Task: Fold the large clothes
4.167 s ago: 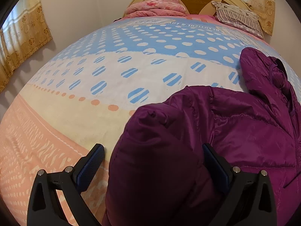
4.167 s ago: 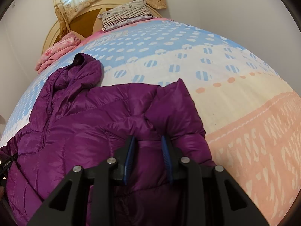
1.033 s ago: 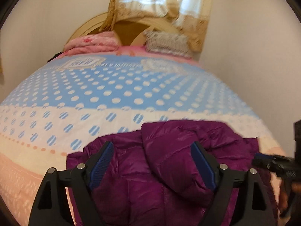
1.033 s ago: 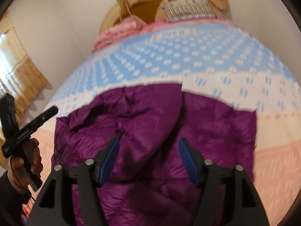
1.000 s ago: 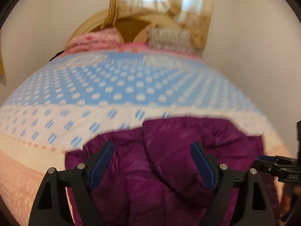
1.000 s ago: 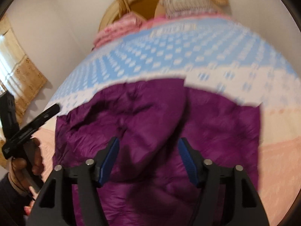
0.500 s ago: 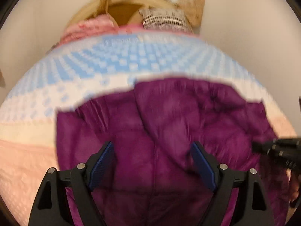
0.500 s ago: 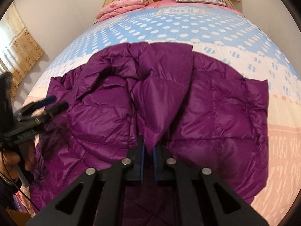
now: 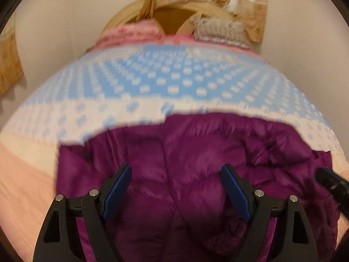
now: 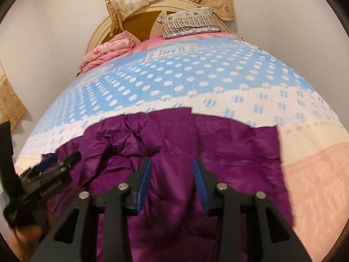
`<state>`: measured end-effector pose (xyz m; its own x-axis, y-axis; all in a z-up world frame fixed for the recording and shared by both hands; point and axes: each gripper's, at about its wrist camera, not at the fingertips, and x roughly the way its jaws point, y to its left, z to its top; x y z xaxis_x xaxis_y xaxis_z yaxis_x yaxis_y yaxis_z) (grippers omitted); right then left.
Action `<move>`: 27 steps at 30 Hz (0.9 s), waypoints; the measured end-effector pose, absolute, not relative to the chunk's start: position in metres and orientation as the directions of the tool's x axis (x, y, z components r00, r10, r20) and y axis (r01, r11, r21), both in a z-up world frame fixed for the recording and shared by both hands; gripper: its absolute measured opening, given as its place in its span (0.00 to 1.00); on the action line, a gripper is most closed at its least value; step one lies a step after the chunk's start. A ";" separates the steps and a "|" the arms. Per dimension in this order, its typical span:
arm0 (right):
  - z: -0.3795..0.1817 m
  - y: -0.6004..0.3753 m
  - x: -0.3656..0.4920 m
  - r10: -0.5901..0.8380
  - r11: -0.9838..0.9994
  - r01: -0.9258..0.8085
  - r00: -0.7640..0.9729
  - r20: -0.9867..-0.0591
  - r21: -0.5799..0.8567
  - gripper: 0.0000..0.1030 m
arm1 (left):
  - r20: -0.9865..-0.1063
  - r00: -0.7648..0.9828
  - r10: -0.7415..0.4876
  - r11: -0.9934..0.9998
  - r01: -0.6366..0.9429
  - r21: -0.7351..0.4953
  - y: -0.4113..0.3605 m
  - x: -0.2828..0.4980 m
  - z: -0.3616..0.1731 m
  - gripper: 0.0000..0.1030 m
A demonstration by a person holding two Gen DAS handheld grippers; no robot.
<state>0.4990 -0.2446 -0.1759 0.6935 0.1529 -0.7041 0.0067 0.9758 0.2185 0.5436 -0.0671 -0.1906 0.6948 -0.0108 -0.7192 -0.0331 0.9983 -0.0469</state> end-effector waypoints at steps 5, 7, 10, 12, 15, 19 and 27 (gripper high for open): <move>-0.216 -0.237 0.500 0.092 0.991 0.012 0.680 -0.727 0.137 0.38 | -0.763 0.646 0.005 0.999 -0.033 -0.022 -0.070 0.547 -0.228 0.83; -0.216 -0.243 0.499 0.104 0.988 0.013 0.683 -0.723 0.154 0.37 | -0.766 0.642 0.004 0.999 -0.038 -0.027 -0.070 0.548 -0.229 0.84; -0.217 -0.241 0.500 0.097 0.990 0.009 0.685 -0.722 0.141 0.38 | -0.769 0.639 0.034 0.999 -0.039 0.011 -0.076 0.549 -0.232 0.86; -0.218 -0.239 0.501 0.093 0.991 0.009 0.686 -0.721 0.136 0.38 | -0.770 0.637 0.032 0.999 -0.040 0.009 -0.075 0.549 -0.234 0.87; -0.220 -0.236 0.501 0.094 0.991 0.008 0.687 -0.720 0.137 0.38 | -0.772 0.636 0.021 0.999 -0.040 -0.007 -0.073 0.550 -0.235 0.88; -0.220 -0.231 0.502 0.077 0.993 0.012 0.686 -0.724 0.118 0.38 | -0.773 0.633 0.027 0.999 -0.042 0.000 -0.074 0.550 -0.235 0.88; -0.221 -0.230 0.504 0.063 0.995 0.014 0.683 -0.728 0.100 0.38 | -0.775 0.631 0.030 0.999 -0.043 0.003 -0.074 0.552 -0.236 0.89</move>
<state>0.5037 -0.2296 -0.2209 0.6829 0.0633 -0.7278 0.0139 0.9949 0.0996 0.5518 -0.0744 -0.2360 0.6311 0.0299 -0.7751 -0.0431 0.9991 0.0034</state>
